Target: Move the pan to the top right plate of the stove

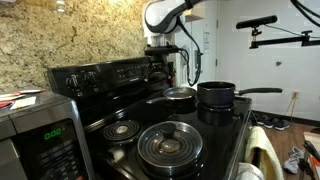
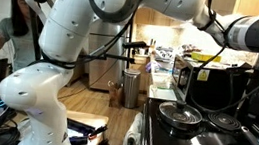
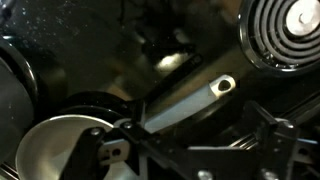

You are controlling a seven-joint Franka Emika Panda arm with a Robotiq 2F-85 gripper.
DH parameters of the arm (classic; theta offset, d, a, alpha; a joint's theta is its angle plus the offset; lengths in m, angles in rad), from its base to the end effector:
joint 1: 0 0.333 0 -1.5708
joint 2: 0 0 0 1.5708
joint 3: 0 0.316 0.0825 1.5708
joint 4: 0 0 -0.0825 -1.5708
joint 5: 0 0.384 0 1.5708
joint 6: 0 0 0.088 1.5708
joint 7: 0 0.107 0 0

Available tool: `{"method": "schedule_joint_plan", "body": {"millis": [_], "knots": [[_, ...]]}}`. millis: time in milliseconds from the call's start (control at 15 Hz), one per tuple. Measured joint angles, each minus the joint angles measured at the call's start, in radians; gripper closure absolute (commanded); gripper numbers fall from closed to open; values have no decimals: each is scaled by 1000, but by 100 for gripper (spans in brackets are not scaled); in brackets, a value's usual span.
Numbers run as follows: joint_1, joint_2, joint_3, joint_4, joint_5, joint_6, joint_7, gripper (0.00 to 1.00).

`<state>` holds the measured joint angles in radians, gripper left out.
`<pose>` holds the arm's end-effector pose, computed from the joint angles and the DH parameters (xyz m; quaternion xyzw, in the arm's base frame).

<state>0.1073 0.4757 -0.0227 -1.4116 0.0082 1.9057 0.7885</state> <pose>0.6958 0.0624 0.4297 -0.9387 0.3447 -0.0089 0.0027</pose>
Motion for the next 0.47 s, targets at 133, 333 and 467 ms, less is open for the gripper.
{"method": "schedule_joint_plan", "body": {"millis": [133,333,467], "knots": [[0,-39,4,-65,0,4,-102,0],[0,-92,7,-154,0,10,-262,0],[-1,-114,7,-189,0,16,-313,0]]}}
